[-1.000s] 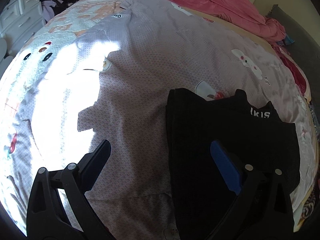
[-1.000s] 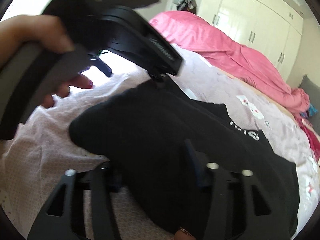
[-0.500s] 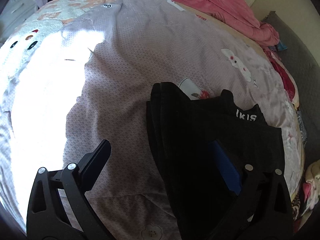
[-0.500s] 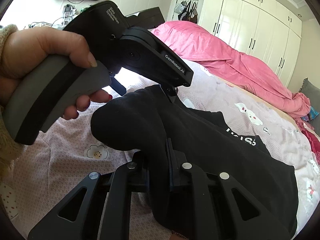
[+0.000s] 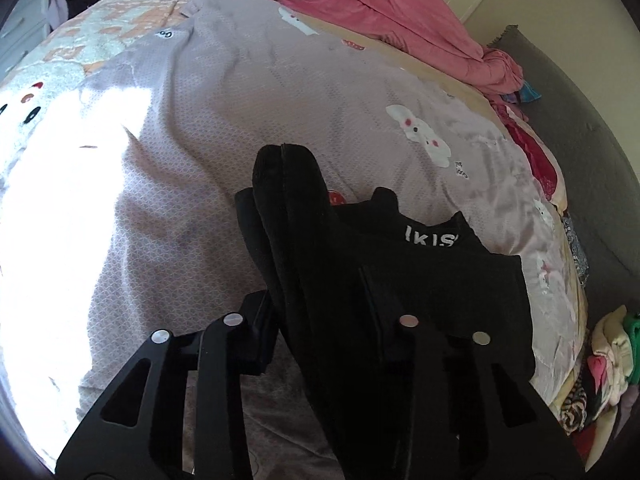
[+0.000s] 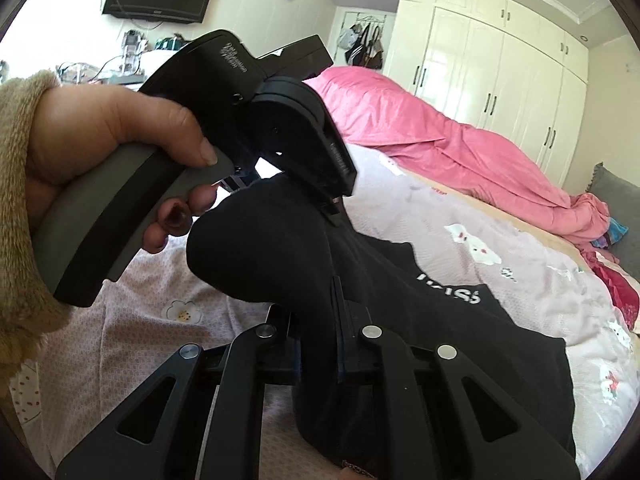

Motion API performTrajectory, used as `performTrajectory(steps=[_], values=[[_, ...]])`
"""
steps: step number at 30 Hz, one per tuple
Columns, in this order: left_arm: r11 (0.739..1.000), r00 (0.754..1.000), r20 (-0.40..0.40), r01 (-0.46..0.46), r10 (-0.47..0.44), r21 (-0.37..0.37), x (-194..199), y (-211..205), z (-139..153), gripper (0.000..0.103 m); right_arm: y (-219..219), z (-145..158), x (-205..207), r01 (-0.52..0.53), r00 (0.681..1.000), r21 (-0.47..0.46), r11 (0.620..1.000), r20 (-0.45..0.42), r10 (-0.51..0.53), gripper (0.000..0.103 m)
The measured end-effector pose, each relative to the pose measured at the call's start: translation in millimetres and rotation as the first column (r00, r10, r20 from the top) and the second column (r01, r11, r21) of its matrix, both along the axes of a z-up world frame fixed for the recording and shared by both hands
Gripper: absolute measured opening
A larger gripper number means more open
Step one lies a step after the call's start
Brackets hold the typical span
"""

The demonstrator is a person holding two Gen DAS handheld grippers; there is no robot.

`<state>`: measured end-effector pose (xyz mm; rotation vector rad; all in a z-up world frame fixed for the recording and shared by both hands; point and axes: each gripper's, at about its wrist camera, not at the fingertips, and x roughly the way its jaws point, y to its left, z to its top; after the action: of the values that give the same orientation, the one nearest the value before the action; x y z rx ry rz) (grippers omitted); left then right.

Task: Fold small clothes
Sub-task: 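Grasp the black shirt's side edge with the left tool while the right tool grasps it too, then lift the gripped edge with both tools and fold it over the shirt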

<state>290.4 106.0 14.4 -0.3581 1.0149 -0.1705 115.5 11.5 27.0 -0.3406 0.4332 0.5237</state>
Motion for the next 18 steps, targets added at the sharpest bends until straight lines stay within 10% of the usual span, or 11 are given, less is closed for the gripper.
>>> performTrajectory(steps=[18], values=[[0.993,0.991,0.096,0.084,-0.092,0.081,-18,-63,49,0.021,-58,26,-14,0.111,0.994,0.152,0.982,-0.04,-0.106,0.009]])
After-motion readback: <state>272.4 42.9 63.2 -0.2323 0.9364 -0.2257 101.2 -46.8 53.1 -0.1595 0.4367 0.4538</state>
